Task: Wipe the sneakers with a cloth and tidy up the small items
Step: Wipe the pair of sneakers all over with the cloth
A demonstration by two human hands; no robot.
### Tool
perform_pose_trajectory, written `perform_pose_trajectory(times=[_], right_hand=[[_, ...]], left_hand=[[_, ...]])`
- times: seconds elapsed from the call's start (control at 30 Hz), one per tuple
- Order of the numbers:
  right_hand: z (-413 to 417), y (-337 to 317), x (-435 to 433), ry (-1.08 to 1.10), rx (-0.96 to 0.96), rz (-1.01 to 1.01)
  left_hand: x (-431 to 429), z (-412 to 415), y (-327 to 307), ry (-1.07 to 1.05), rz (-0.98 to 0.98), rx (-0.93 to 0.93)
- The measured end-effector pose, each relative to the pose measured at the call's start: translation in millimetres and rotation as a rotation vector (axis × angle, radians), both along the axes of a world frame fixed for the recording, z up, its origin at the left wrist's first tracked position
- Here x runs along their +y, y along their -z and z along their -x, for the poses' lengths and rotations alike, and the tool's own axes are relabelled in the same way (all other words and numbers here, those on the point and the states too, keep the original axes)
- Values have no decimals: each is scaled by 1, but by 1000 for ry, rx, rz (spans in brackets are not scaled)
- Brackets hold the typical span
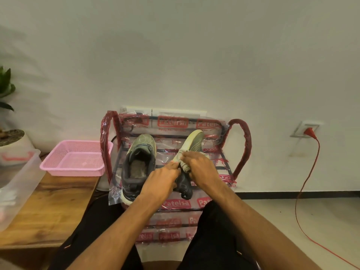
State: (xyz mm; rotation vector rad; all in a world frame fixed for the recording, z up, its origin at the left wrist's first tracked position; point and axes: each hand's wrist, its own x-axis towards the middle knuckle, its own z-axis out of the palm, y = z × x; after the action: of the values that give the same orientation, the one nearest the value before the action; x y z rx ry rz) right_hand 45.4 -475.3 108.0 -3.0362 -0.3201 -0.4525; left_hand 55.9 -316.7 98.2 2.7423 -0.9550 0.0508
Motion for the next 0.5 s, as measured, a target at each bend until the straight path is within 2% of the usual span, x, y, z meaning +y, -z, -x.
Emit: perform_pose_trajectory(times=[0.2,0.5], right_hand=[[-20,-6,16,11,7,47],[-16,-9,2,40,36,-27]], left_hand=[[5,-1,-5,-37,-7,11],[1,3,-8,-3,-72,-26]])
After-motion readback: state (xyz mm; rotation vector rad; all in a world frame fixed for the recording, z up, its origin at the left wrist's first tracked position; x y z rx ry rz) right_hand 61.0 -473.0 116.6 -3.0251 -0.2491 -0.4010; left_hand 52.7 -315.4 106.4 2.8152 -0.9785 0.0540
